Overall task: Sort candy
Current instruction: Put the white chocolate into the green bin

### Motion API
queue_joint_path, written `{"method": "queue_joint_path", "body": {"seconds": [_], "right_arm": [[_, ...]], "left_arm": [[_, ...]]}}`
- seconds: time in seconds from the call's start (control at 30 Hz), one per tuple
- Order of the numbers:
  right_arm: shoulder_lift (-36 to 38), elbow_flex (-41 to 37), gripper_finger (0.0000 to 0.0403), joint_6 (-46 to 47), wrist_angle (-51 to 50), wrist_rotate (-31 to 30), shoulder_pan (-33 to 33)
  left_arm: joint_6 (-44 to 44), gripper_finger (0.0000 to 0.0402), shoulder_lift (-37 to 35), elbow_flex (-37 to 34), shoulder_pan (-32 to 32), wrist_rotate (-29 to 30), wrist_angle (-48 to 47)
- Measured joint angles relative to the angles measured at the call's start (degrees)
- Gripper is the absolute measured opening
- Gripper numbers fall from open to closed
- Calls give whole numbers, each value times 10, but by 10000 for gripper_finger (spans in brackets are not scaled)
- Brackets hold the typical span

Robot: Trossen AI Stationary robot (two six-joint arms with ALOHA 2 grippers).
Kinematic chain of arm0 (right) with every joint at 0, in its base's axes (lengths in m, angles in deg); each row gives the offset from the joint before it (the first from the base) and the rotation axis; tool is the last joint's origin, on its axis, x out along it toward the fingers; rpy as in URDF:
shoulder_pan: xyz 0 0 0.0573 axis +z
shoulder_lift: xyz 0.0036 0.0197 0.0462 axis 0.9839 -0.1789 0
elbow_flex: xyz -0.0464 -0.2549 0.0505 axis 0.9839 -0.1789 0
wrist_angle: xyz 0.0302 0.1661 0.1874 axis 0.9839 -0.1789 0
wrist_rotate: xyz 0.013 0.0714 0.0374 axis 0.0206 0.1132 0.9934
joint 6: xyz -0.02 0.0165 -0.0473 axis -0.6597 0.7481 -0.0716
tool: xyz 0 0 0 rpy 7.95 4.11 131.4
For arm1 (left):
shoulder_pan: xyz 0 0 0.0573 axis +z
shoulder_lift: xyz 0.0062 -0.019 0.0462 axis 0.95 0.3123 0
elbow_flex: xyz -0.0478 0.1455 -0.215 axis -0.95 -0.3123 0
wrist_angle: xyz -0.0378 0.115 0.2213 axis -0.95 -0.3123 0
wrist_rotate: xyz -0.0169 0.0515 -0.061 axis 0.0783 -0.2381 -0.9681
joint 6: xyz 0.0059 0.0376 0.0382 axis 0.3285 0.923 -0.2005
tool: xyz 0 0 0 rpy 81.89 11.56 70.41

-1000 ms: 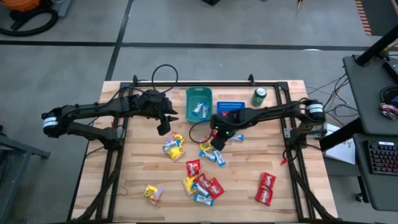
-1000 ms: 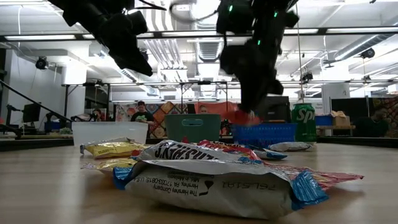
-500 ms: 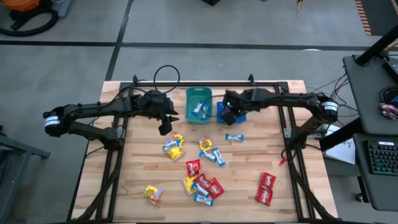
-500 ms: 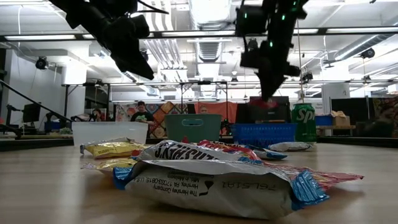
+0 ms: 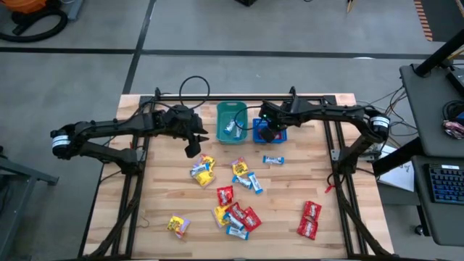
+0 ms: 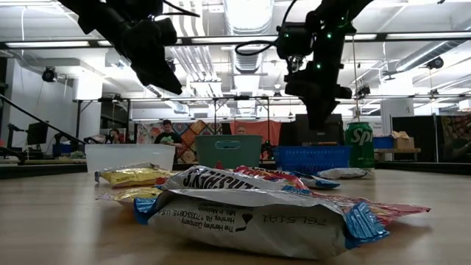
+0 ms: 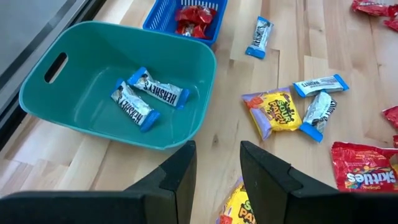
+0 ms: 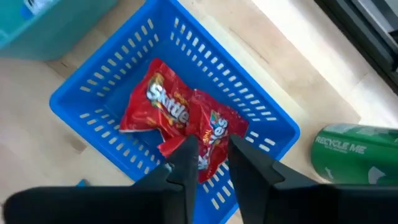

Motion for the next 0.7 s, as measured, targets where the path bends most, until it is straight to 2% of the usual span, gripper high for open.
{"method": "queue_joint_path", "body": {"seconds": [0.17, 0.37, 0.57, 0.7], "right_arm": [[18, 0, 109, -23, 19, 2, 2], [41, 0, 121, -56, 41, 4, 19], [57, 0, 122, -72, 61, 4, 47], [60, 0, 128, -82, 71, 5, 60]], "left_arm": [[-25, 107, 0, 0, -3, -2, -27], [-68, 107, 1, 0, -22, -2, -69], [-96, 107, 1, -2, -73, -1, -113], [-104, 116, 1, -19, -117, -1, -108]]}}
